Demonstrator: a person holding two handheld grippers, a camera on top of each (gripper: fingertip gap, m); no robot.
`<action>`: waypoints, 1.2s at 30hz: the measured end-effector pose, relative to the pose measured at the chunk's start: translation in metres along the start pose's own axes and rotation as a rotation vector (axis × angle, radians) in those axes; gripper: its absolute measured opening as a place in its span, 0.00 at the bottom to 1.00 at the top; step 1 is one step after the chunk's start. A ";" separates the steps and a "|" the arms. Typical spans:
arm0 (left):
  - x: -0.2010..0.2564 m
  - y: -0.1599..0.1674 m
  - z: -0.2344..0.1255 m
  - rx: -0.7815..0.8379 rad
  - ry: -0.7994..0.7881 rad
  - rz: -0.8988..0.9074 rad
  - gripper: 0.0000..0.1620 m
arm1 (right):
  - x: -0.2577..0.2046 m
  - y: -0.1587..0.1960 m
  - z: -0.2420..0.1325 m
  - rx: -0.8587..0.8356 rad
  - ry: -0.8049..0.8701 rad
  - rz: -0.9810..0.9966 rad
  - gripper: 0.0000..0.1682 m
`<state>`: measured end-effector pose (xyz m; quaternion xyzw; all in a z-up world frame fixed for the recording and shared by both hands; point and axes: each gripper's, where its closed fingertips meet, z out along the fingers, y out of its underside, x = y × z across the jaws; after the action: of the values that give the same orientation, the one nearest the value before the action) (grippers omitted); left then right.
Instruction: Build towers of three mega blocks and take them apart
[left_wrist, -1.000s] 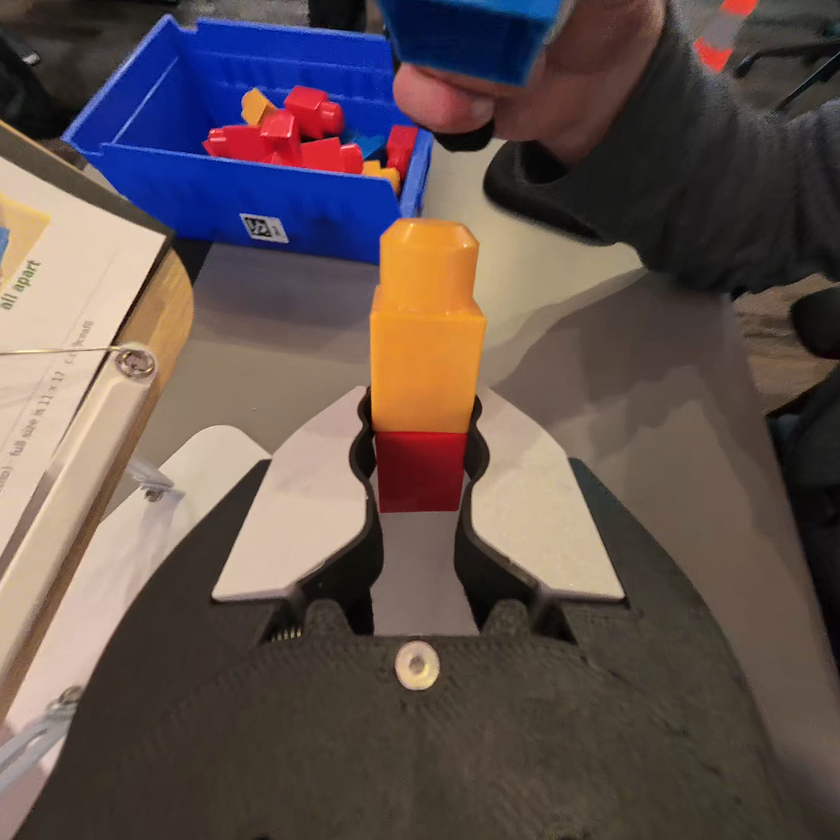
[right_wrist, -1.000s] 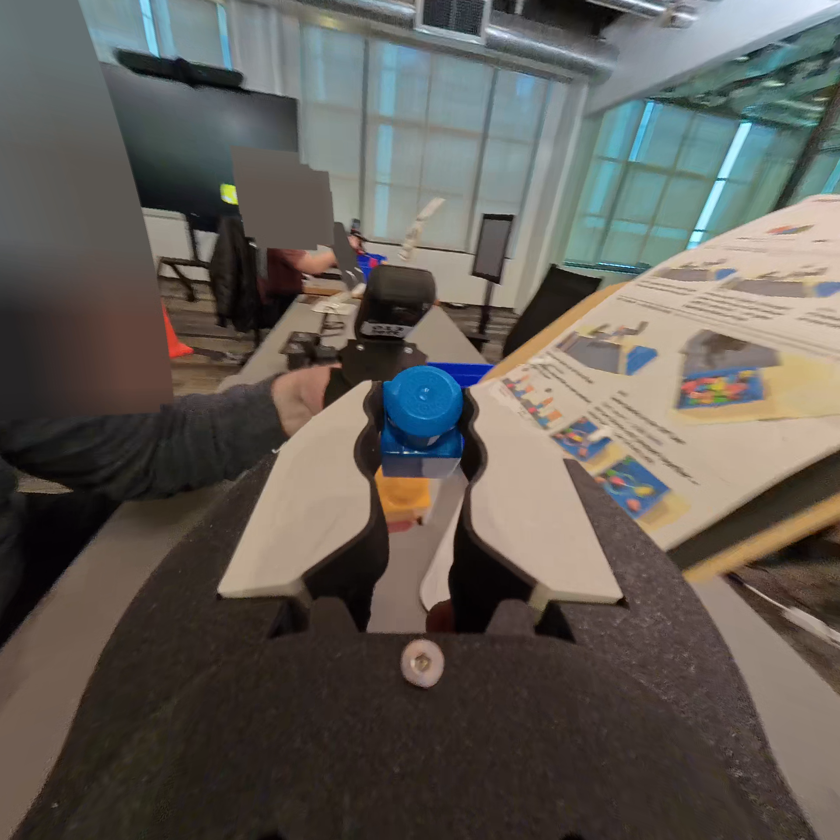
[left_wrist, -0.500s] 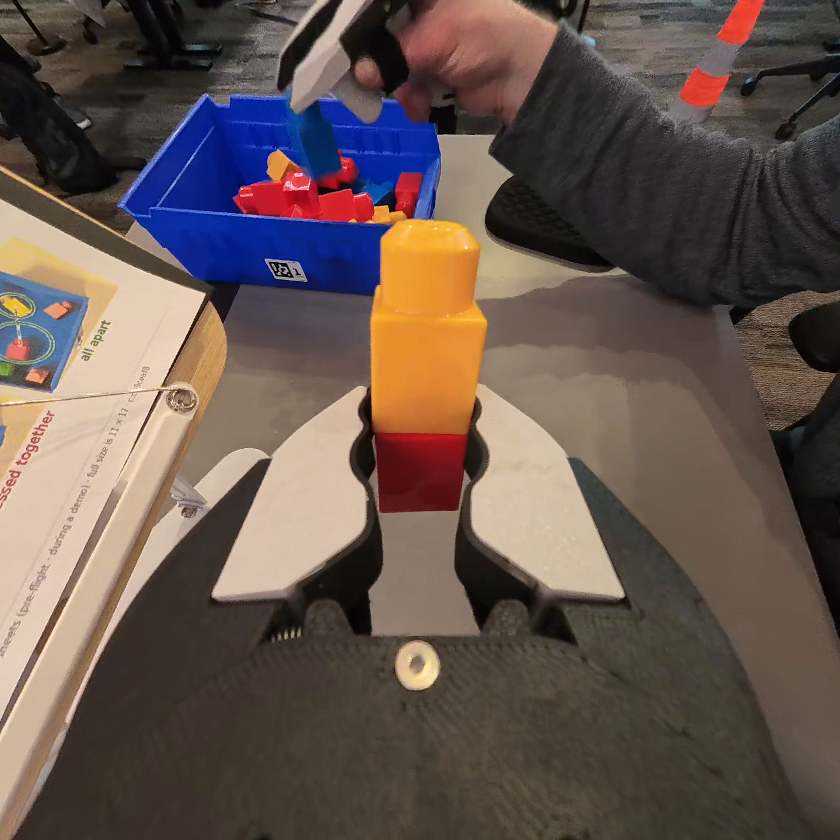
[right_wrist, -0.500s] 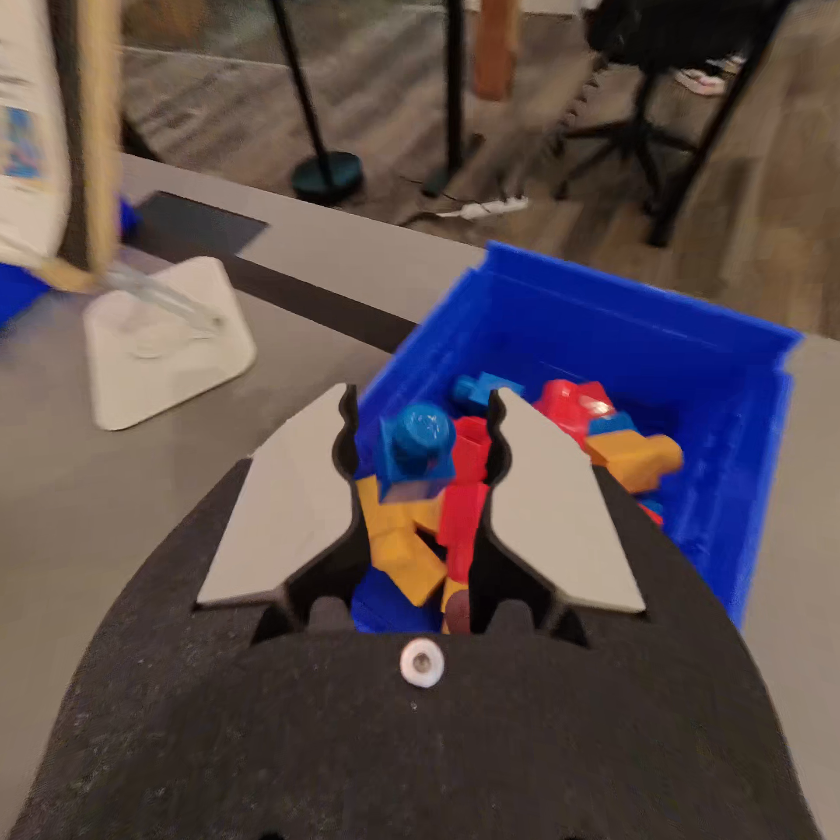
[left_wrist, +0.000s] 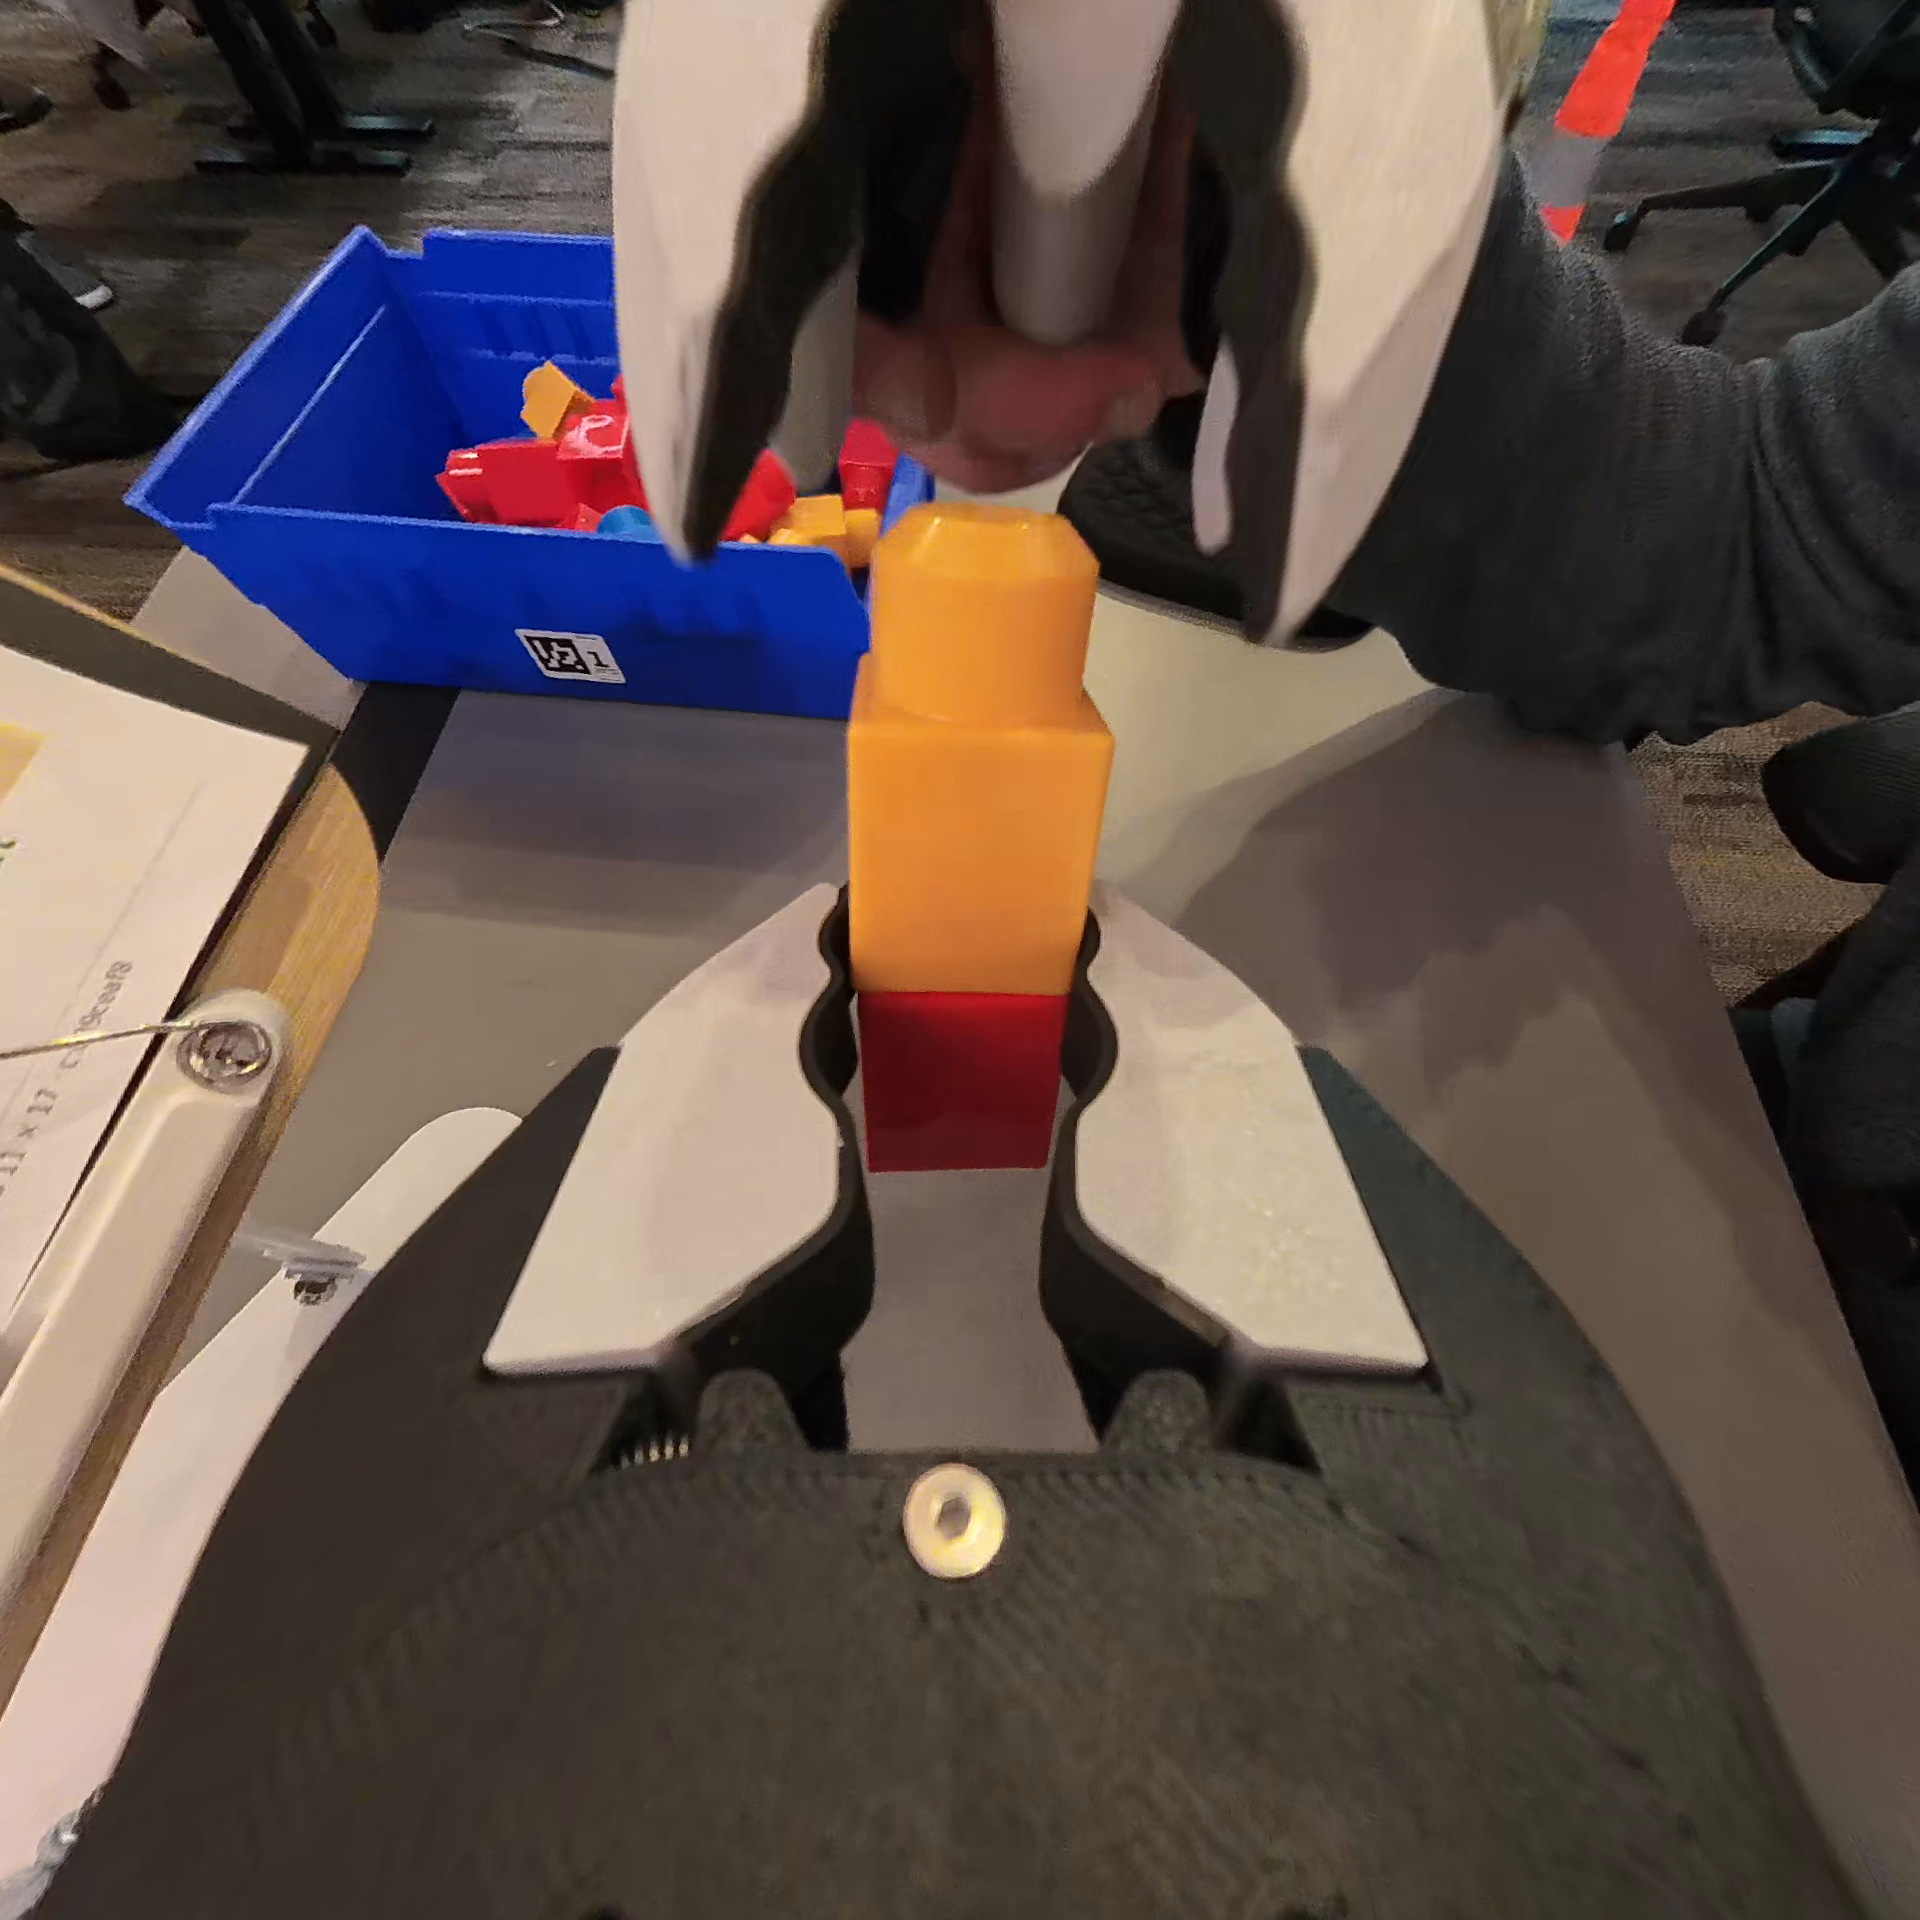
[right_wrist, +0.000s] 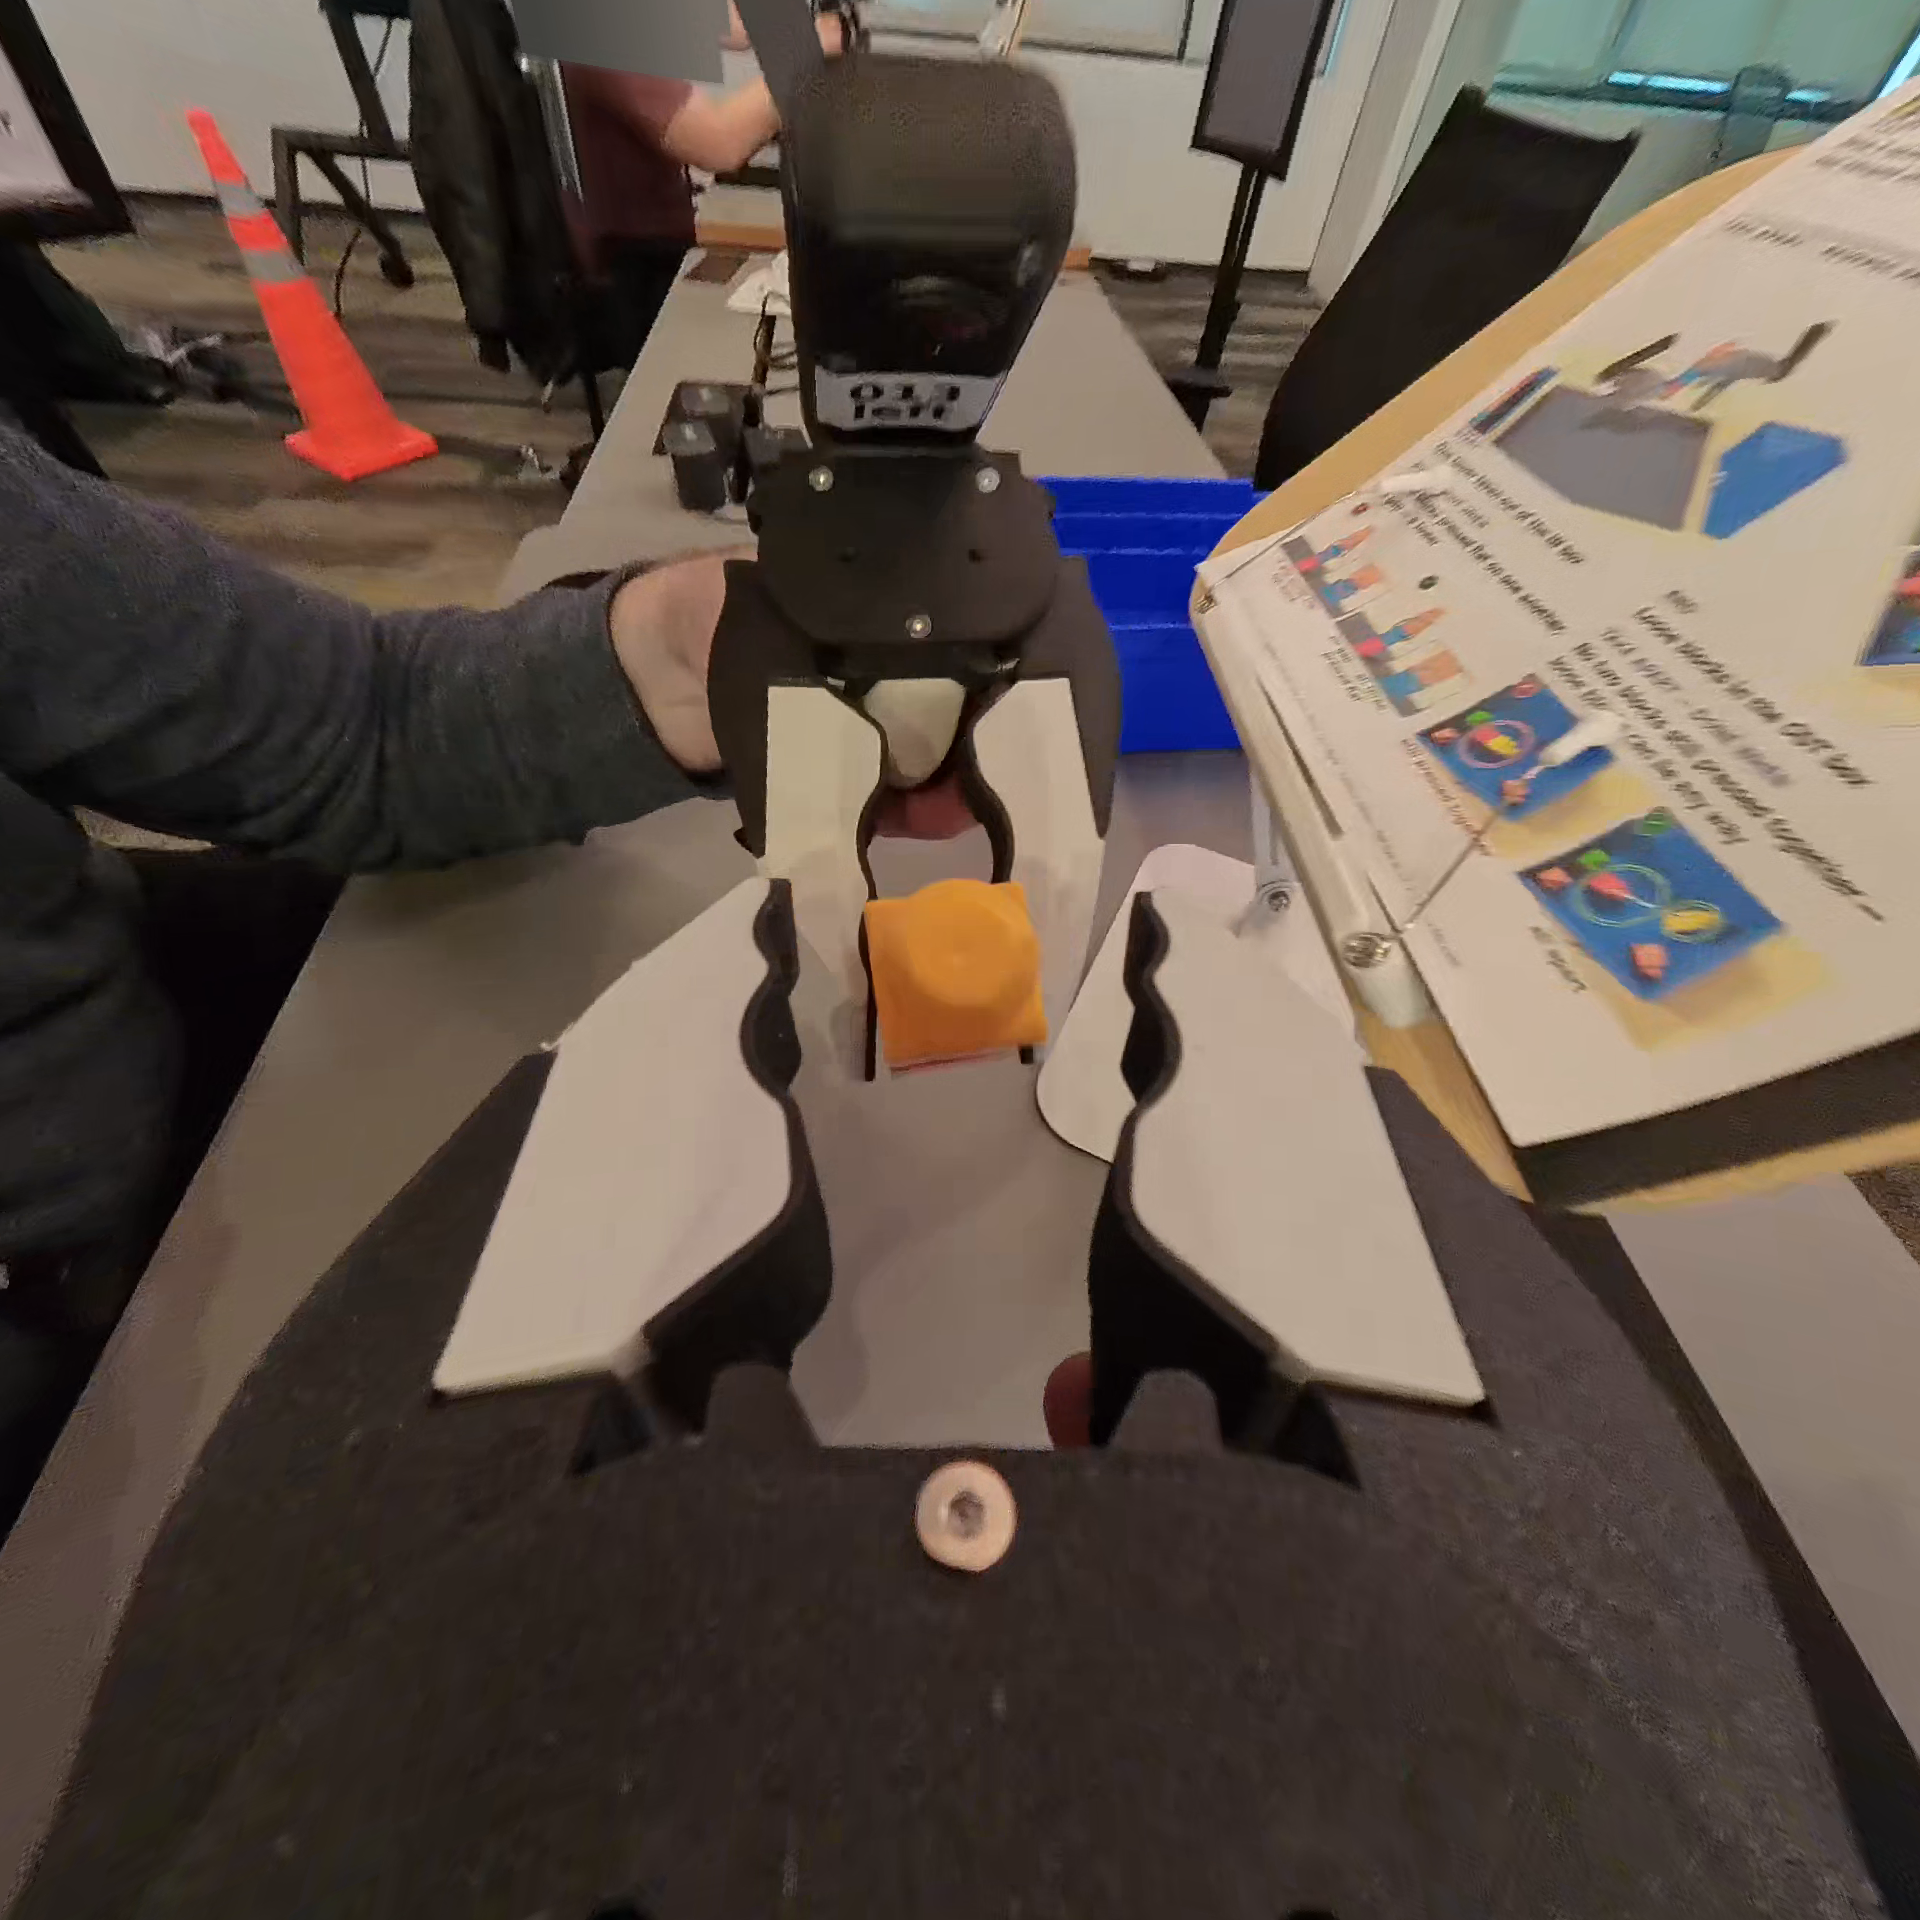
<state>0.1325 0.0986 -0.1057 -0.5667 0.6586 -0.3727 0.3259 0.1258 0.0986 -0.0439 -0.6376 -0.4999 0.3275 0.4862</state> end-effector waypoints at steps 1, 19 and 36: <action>0.001 -0.001 0.000 0.003 0.004 0.003 0.22 | -0.003 0.002 0.006 -0.011 -0.013 -0.005 0.32; 0.000 -0.001 0.002 0.031 0.008 0.034 0.25 | -0.002 -0.014 -0.003 0.082 -0.001 -0.025 0.19; -0.009 0.009 -0.009 -0.038 -0.049 0.033 0.24 | 0.159 0.131 -0.182 -0.108 0.748 0.443 0.23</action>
<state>0.1216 0.1090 -0.1085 -0.5708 0.6667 -0.3406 0.3372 0.3778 0.1934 -0.1003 -0.8285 -0.1570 0.1441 0.5178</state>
